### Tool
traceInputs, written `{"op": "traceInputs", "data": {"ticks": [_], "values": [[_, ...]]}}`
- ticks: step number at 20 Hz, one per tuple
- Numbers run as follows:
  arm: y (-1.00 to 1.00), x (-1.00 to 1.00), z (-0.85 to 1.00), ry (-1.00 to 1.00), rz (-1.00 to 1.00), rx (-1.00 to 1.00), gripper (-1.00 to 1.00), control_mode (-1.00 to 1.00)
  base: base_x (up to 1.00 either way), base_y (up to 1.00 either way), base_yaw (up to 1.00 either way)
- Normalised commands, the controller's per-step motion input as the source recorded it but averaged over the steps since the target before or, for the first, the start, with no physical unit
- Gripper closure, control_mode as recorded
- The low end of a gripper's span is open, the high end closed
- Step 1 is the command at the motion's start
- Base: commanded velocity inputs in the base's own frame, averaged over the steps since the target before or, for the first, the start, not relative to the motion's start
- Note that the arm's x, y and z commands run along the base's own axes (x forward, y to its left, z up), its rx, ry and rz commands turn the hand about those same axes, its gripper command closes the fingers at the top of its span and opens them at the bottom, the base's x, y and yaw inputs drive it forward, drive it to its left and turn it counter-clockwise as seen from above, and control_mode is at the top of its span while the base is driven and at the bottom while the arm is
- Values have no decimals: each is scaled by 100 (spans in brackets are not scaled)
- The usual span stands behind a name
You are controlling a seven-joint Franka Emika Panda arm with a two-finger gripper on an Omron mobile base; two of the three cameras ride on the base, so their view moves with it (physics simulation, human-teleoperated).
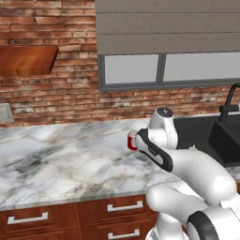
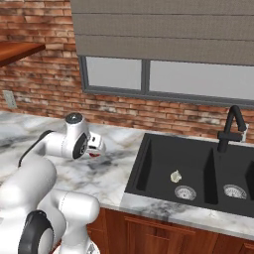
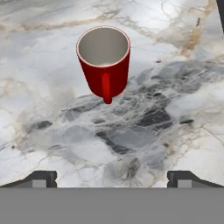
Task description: Clear the mugs and bowl far away from the sink.
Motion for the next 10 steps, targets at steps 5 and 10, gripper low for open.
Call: {"op": "traceInputs", "data": {"ticks": [5, 10], "values": [[1, 36, -22, 0, 0, 0, -100, -100, 0, 0, 0], [2, 35, -7, 0, 0, 0, -100, -100, 0, 0, 0]]}}
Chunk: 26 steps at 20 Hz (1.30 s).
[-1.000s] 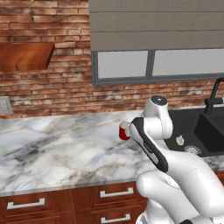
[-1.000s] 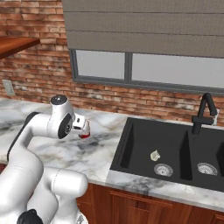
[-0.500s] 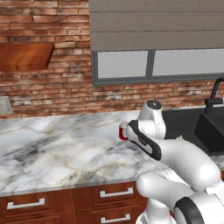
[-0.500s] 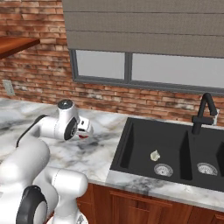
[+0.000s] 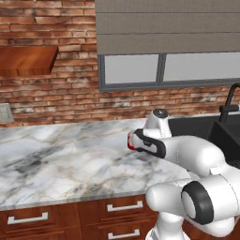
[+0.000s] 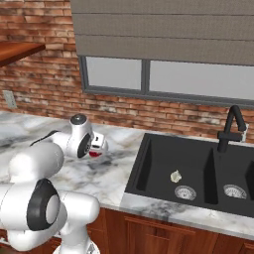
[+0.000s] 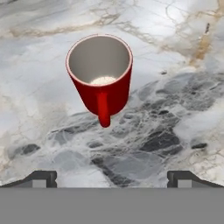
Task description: Clear the mugs and bowl far away from the sink.
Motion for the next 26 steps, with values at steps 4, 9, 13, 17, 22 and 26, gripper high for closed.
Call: {"op": "traceInputs", "data": {"ticks": [4, 9, 13, 17, 22, 26], "values": [[3, 23, -2, 0, 0, 0, -100, -100, 0, 0, 0], [2, 21, -9, 0, 0, 1, -100, -100, 0, 0, 0], [6, 26, -22, 0, 0, 3, -100, -100, 0, 0, 0], [4, 22, -26, 0, 0, 5, -100, -100, 0, 0, 0], [1, 21, -27, 0, 0, 6, -100, -100, 0, 0, 0], [0, 4, -19, 0, 0, 4, 100, -100, 0, 0, 0]]}}
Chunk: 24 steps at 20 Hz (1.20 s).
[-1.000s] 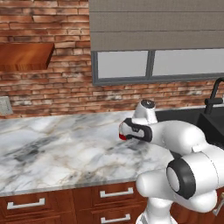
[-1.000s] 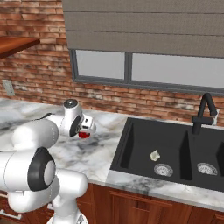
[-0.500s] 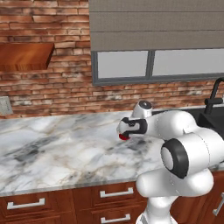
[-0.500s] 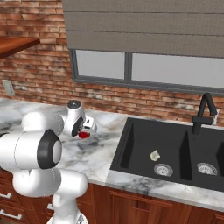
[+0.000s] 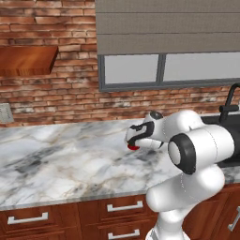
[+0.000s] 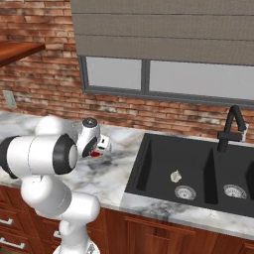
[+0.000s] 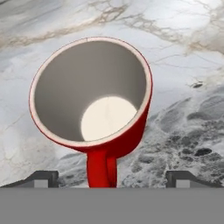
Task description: Clear the mugs and bowl far away from the sink.
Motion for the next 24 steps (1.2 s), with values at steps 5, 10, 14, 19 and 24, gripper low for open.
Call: {"op": "traceInputs", "data": {"ticks": [5, 10, 14, 19, 24], "values": [[3, 0, -7, 0, 0, 1, 100, -100, 0, 0, 0], [4, 0, -10, 0, 0, 0, 100, -100, 0, 0, 0], [3, 0, -13, 0, 0, 0, 100, -100, 0, 0, 0], [1, -10, 17, 0, 0, 1, 100, -100, 0, 0, 0], [0, -61, 100, 0, -1, 0, 100, -100, 0, 0, 0]]}}
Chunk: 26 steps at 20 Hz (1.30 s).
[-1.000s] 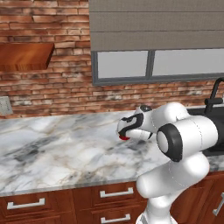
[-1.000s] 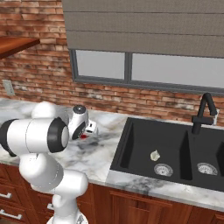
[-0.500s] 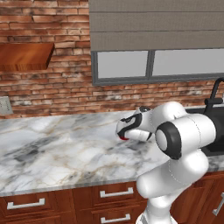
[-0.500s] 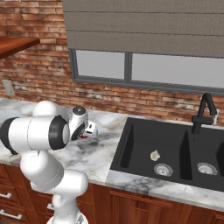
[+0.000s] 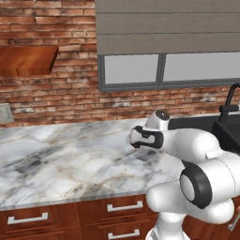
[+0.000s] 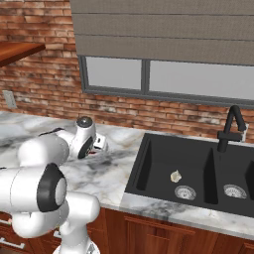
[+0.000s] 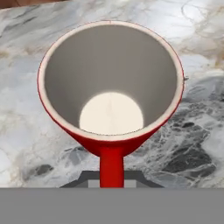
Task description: Clear the mugs and bowl far away from the sink.
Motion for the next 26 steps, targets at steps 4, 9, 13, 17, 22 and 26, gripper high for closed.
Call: {"op": "traceInputs", "data": {"ticks": [4, 9, 13, 17, 22, 26], "values": [[-2, -90, 100, -1, -4, 0, 100, -100, 0, 0, 0], [-15, -70, 100, 25, -19, 0, 100, -100, 0, 0, 0], [-23, -70, 100, 13, -15, -1, 100, -100, 0, 0, 0], [-17, -70, 99, -4, -1, -3, 100, -100, 0, 0, 0], [0, -54, 97, -13, 20, -13, 100, -100, 0, 0, 0], [0, -36, 93, -1, 22, -7, 100, -100, 0, 0, 0]]}}
